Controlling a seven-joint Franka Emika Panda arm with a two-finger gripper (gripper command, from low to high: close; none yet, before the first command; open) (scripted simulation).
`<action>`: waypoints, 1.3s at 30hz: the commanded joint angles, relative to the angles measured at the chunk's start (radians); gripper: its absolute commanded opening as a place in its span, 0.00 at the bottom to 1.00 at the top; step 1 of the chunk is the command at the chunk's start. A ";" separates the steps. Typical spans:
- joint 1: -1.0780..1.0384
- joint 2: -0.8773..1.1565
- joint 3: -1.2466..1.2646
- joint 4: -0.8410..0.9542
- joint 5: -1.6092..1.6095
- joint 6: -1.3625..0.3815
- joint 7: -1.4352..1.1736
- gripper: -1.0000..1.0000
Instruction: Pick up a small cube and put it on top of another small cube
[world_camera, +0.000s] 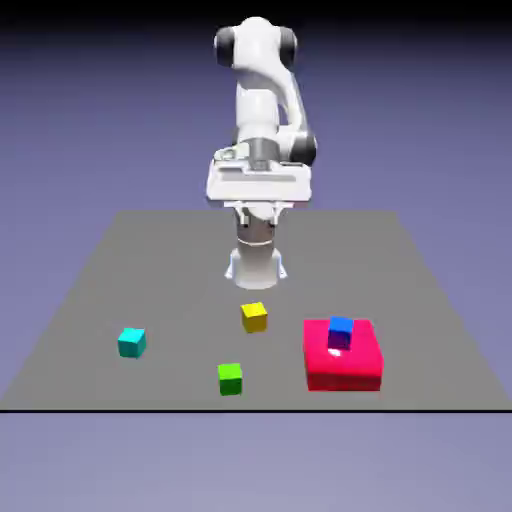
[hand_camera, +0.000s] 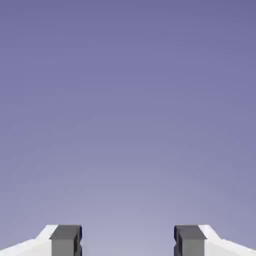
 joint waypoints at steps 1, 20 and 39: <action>-0.006 0.032 0.027 0.000 -0.040 -0.044 0.004 0.50; -0.117 0.649 0.541 0.004 -0.803 -0.870 0.081 0.50; -0.193 1.127 0.637 0.029 -1.458 -1.341 0.195 0.00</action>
